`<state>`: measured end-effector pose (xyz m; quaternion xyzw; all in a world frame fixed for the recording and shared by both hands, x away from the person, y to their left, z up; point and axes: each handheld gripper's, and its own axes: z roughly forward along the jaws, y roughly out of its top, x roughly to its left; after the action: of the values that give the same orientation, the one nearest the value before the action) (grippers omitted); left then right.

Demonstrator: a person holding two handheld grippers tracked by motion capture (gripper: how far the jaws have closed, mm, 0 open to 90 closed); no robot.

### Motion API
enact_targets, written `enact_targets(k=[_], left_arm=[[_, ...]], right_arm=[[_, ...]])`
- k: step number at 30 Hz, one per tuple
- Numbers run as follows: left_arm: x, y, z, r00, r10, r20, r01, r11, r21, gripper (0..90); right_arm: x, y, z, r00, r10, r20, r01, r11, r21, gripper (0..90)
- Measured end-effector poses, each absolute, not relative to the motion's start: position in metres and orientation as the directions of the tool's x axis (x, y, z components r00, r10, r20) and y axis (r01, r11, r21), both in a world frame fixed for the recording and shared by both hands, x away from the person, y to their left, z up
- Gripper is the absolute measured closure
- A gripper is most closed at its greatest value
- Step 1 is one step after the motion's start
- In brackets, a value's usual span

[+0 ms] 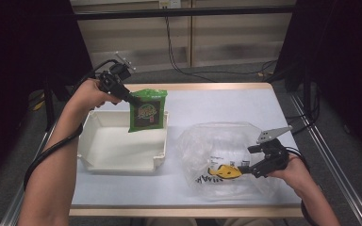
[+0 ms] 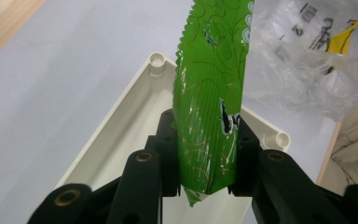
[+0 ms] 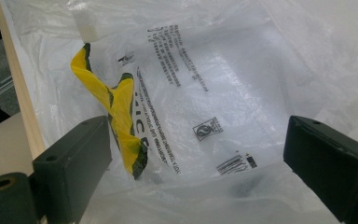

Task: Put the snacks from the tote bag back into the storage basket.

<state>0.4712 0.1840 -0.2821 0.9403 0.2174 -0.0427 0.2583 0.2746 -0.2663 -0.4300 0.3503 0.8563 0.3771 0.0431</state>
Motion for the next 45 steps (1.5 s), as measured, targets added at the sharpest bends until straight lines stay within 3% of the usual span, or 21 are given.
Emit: enact_targets(k=[10,17,18,19,20,25,34,37,38,41,45], left_arm=[[0.485,0.184,-0.304,0.914,0.358,-0.191,0.405,-0.805,0.433,71.0],[0.49,0.181,-0.322,0.889,0.403,-0.216,0.457,-0.771,0.443,70.8],[0.493,0.182,-0.321,0.907,0.37,-0.199,0.421,-0.807,0.415,70.6],[0.491,0.18,-0.324,0.888,0.402,-0.223,0.459,-0.777,0.43,70.2],[0.495,0.181,-0.324,0.908,0.37,-0.198,0.419,-0.807,0.416,70.1],[0.494,0.177,-0.334,0.891,0.402,-0.212,0.455,-0.778,0.433,70.2],[0.502,0.175,-0.343,0.908,0.372,-0.192,0.419,-0.813,0.404,70.2],[0.503,0.176,-0.35,0.906,0.378,-0.19,0.423,-0.808,0.411,67.3],[0.501,0.175,-0.351,0.886,0.417,-0.205,0.464,-0.782,0.416,64.7],[0.505,0.182,-0.353,0.896,0.403,-0.189,0.445,-0.799,0.404,60.3],[0.504,0.19,-0.354,0.873,0.456,-0.17,0.484,-0.779,0.399,50.4]], right_arm=[[0.276,-0.265,-0.434,-0.754,0.629,0.19,0.57,0.481,0.666,7.4],[0.277,-0.266,-0.436,-0.748,0.633,0.198,0.578,0.476,0.663,7.3],[0.277,-0.266,-0.437,-0.749,0.633,0.196,0.576,0.477,0.664,7.2],[0.277,-0.266,-0.437,-0.751,0.631,0.195,0.574,0.478,0.664,7.3],[0.277,-0.266,-0.437,-0.752,0.63,0.195,0.573,0.479,0.665,7.3],[0.276,-0.265,-0.436,-0.75,0.633,0.192,0.574,0.48,0.663,7.2],[0.277,-0.264,-0.438,-0.754,0.628,0.193,0.574,0.488,0.657,7.3],[0.277,-0.263,-0.438,-0.754,0.628,0.192,0.574,0.489,0.656,7.3],[0.277,-0.263,-0.438,-0.755,0.627,0.192,0.574,0.488,0.658,7.3],[0.278,-0.263,-0.436,-0.757,0.624,0.193,0.569,0.486,0.663,7.3],[0.279,-0.26,-0.435,-0.759,0.622,0.193,0.568,0.487,0.664,7.3]])
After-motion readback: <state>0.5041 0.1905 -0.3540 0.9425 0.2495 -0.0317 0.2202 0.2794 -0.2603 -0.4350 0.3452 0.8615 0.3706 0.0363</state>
